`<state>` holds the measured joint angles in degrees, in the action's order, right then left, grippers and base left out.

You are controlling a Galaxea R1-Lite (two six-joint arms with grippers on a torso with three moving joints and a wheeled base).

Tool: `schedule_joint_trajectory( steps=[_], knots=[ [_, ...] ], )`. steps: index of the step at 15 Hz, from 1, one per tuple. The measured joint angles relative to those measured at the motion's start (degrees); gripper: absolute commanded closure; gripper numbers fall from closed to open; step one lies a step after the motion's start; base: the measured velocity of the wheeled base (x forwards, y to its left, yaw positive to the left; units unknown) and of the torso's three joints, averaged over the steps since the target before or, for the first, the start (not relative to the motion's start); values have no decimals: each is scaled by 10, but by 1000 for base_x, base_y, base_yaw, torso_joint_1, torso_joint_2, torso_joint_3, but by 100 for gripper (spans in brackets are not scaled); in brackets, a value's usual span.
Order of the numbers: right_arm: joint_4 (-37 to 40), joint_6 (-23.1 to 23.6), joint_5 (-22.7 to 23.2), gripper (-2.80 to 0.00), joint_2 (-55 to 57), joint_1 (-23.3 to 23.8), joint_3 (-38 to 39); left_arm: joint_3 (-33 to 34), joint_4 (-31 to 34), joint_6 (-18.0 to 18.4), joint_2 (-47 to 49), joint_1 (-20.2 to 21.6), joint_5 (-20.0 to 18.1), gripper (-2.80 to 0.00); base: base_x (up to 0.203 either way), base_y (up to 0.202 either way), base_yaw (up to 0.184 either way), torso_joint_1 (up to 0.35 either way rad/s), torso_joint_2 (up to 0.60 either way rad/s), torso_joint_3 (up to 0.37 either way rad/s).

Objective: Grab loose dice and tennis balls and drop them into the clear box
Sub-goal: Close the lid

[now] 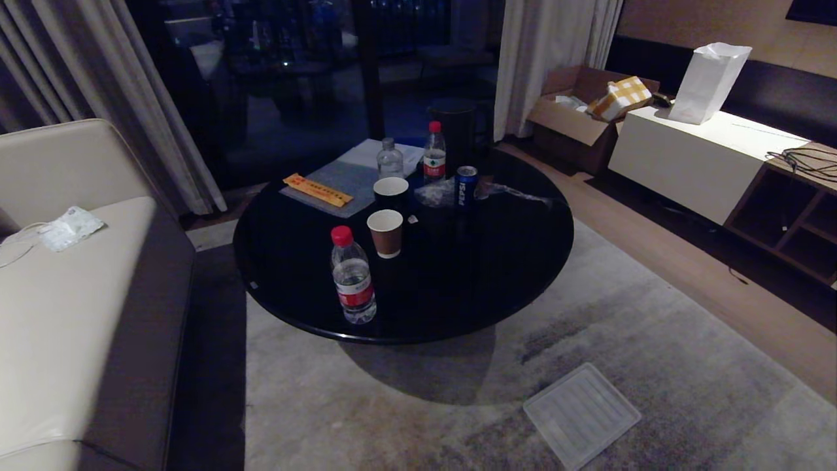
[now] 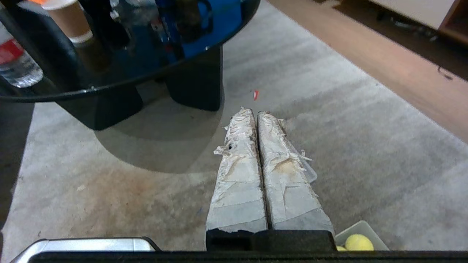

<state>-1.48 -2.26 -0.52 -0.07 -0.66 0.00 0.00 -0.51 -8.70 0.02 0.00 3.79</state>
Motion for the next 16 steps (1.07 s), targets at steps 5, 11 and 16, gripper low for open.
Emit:
schedule_joint_trajectory(
  steps=[5, 11, 16],
  knots=[
    [0, 0, 0, 0, 0, 0, 0, 0, 0, 0, 0, 0, 0, 0, 0, 0, 0, 1, 2, -196],
    [0, 0, 0, 0, 0, 0, 0, 0, 0, 0, 0, 0, 0, 0, 0, 0, 0, 1, 2, -200],
    [0, 0, 0, 0, 0, 0, 0, 0, 0, 0, 0, 0, 0, 0, 0, 0, 0, 3, 2, -198]
  ],
)
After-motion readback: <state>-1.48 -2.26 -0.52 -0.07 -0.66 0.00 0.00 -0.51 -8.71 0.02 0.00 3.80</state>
